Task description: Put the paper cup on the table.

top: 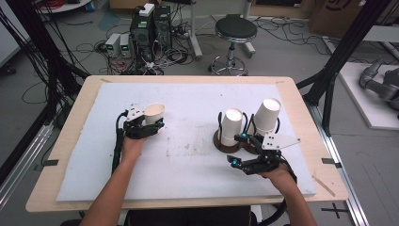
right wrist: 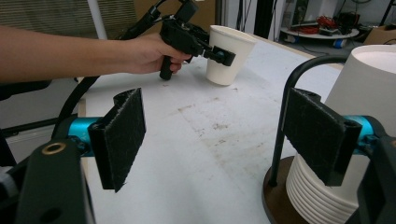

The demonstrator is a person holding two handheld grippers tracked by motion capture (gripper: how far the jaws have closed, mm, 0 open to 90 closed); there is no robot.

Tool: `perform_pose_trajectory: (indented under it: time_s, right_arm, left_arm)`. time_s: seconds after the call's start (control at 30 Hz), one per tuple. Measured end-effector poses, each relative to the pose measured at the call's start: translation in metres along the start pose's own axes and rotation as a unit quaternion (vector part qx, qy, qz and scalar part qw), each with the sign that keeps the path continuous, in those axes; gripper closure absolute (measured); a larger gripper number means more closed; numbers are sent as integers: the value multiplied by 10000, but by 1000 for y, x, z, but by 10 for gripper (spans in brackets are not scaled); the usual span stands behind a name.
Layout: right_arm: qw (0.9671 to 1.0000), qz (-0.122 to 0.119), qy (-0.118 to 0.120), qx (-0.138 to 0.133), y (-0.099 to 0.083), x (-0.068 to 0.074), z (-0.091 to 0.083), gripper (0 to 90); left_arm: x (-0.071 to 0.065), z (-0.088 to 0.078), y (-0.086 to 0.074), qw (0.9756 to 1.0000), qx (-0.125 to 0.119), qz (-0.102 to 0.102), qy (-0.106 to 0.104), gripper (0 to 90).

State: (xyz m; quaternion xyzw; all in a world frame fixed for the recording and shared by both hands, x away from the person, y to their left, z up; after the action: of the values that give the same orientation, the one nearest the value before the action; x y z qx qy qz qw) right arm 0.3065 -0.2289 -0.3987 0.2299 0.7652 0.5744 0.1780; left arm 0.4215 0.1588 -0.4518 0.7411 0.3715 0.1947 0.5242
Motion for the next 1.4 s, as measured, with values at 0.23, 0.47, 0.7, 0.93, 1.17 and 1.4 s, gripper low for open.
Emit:
perform_pose_trajectory:
  time_s: [0.23, 0.47, 0.7, 0.93, 1.17, 1.4]
  right_arm:
    - [10000, 0, -20, -9, 0, 0, -1, 221]
    - [10000, 5, -3, -2, 1, 0, -1, 221]
    - [10000, 5, -21, -10, 1, 0, -1, 221]
    - [10000, 29, -9, 26, 0, 0, -1, 221]
    - [10000, 24, -15, 25, -1, 0, -1, 221]
    - [9999, 1, -103, 2, -1, -2, -3, 221]
  left_arm:
    - [-3, -7, -4, 9999, 92, 33, 31, 340]
    - [-3, -9, -10, 9999, 127, -14, -45, 299]
    - [-3, -11, -10, 9998, 60, -52, -186, 254]
    - [-4, -16, -12, 9996, 135, -126, -207, 231]
    - [-7, -27, -15, 9996, 159, -99, -198, 231]
    - [-7, -54, -18, 9997, -153, -74, -151, 231]
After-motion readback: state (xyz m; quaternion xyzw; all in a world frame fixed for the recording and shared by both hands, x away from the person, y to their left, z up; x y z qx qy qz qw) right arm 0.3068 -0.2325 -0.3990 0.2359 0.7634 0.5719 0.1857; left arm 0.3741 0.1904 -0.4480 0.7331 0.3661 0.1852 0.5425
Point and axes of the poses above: each handheld gripper's, and its own axes: z roughly forward along the jaws, y roughly out of its top, x roughly to its left, the point moved 3 cm from there along z, roughly forward along the jaws, and after that the axes turned 10 degrees about -y, right-handed, at the moved point
